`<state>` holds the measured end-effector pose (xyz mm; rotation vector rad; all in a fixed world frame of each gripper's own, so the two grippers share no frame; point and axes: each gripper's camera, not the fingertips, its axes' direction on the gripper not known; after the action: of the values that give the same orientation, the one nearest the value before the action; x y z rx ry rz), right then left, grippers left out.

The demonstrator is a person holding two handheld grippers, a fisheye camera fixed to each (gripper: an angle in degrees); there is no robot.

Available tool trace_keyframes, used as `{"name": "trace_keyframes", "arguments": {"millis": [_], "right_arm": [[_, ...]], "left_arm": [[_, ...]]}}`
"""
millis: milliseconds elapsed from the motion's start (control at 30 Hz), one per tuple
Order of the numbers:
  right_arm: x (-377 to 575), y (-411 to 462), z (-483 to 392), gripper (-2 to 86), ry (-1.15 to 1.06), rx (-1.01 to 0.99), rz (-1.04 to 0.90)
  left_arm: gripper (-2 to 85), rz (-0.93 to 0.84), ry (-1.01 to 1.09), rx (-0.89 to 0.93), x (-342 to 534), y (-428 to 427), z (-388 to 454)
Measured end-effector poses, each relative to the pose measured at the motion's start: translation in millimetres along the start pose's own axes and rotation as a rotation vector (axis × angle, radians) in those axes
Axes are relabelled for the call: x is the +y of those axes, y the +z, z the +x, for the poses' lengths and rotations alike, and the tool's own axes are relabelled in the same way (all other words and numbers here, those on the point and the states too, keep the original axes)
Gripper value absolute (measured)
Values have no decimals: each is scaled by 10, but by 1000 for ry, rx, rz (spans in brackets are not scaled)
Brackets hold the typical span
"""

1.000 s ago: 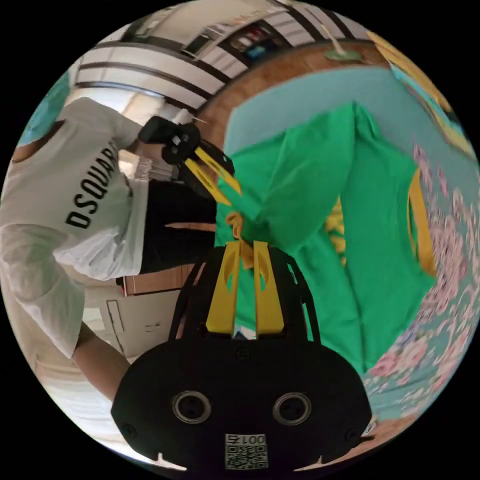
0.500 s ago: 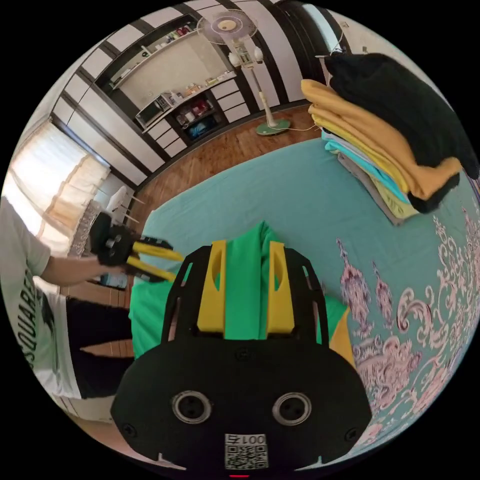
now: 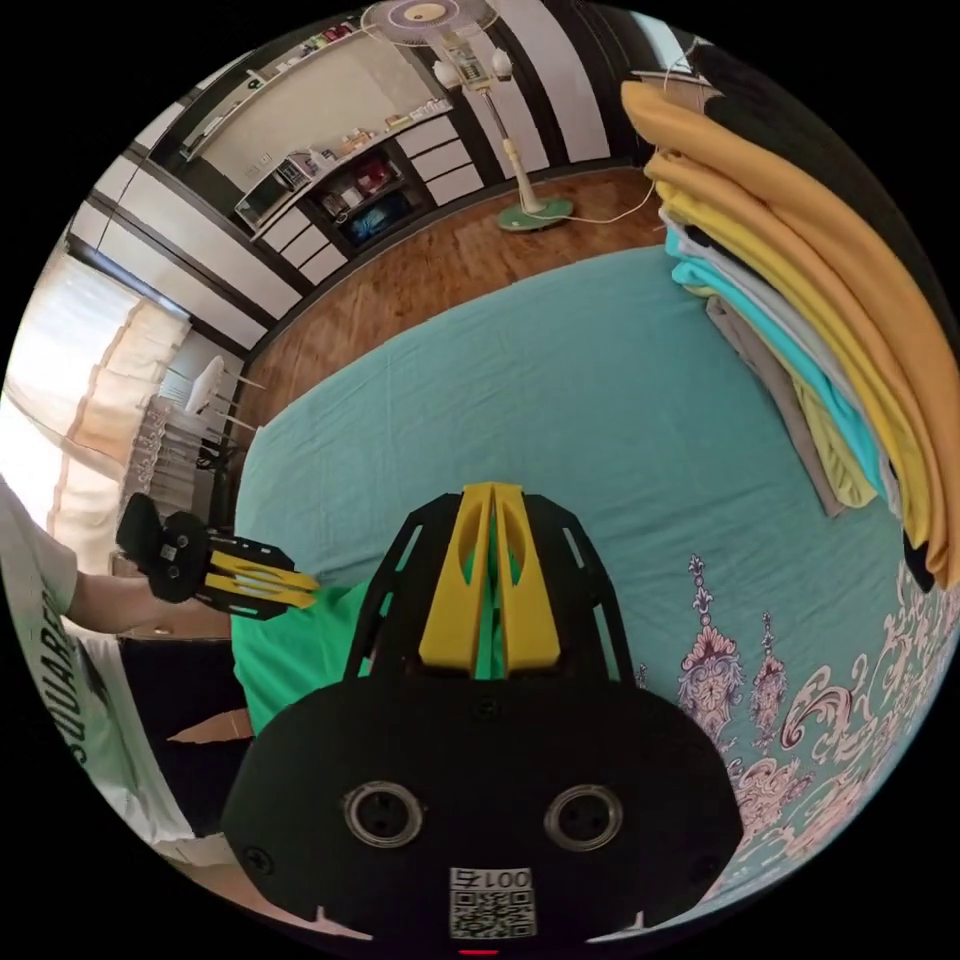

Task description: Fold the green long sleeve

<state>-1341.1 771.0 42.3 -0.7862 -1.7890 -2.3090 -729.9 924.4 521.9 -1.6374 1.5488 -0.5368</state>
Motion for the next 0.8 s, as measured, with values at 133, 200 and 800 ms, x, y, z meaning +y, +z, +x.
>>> {"name": "trace_keyframes", "arguments": {"millis": [133,200,800], "right_arm": [[176,-65,50,40,27,-90,-49],[221,23,25,53,33,-91,-91],[93,383,42,5,-19,51,-55]], "left_arm": [[-9,5,-16,-2,52,-35,52],[-9,6,-5,-22,73,-44,97],[-9,39,-173,-34,453,66,30]]}}
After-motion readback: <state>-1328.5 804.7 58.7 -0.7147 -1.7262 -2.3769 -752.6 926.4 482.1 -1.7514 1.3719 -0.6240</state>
